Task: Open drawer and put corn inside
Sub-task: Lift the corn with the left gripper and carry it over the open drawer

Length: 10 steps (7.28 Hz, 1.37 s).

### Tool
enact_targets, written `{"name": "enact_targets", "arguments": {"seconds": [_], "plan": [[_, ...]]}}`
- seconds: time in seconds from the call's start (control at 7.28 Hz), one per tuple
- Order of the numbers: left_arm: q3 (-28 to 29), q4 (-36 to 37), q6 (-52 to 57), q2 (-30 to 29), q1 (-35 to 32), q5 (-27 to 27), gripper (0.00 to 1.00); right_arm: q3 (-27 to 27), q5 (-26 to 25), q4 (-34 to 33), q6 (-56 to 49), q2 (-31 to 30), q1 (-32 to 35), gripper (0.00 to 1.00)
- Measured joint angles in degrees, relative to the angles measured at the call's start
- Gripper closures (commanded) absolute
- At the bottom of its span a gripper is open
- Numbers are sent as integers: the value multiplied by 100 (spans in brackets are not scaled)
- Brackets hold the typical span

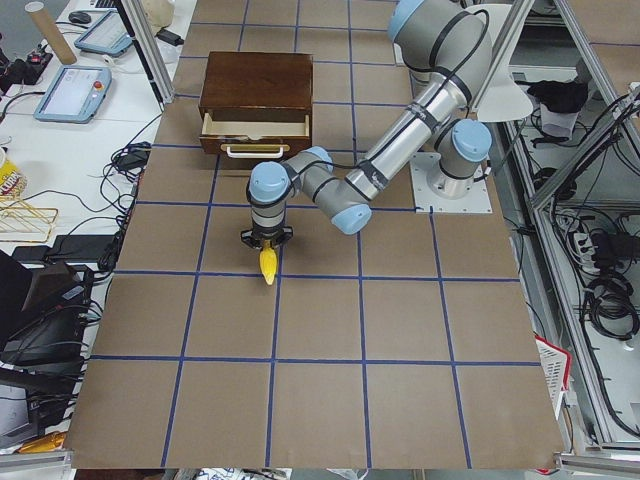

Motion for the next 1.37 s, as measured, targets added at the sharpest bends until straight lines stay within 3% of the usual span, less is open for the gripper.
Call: {"name": "enact_targets", "arguments": {"seconds": [0.55, 1.37], "plan": [[919, -1588, -3251, 698, -1099, -20, 100, 0, 2, 0, 0, 0, 0, 0], [1119, -1744, -8091, 710, -2675, 242, 100, 0, 2, 0, 0, 0, 0, 0]]}}
